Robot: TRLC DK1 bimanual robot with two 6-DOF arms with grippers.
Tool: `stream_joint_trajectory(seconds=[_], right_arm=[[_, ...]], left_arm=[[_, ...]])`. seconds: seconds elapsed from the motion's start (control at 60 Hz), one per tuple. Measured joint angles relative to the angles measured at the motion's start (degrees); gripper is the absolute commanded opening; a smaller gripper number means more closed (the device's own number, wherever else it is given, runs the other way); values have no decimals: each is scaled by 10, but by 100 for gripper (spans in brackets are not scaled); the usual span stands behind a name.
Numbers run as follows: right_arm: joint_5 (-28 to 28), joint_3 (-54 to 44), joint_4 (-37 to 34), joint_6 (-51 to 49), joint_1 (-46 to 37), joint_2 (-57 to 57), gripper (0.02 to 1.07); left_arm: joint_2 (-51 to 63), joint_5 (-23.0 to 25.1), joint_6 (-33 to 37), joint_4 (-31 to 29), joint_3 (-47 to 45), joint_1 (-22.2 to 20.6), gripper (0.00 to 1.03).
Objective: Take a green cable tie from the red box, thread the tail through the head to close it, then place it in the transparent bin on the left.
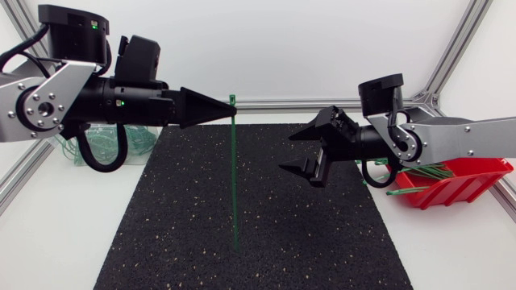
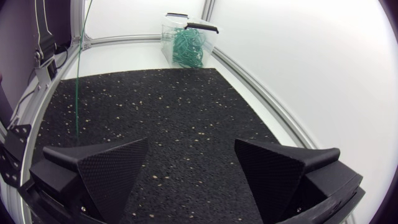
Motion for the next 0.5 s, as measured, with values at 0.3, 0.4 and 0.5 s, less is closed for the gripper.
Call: stream_joint_trajectory(seconds=[0.3, 0.4, 0.5], right_arm=[[144, -36, 29, -86, 49, -105, 103], [181, -44, 47, -131, 66, -111, 103], [192, -48, 76, -187, 73, -112, 103]], left_arm=[[75, 12, 0, -145, 143, 22, 3], [107, 39, 0, -183, 170, 40, 3], [132, 71, 0, -201, 185, 55, 3]])
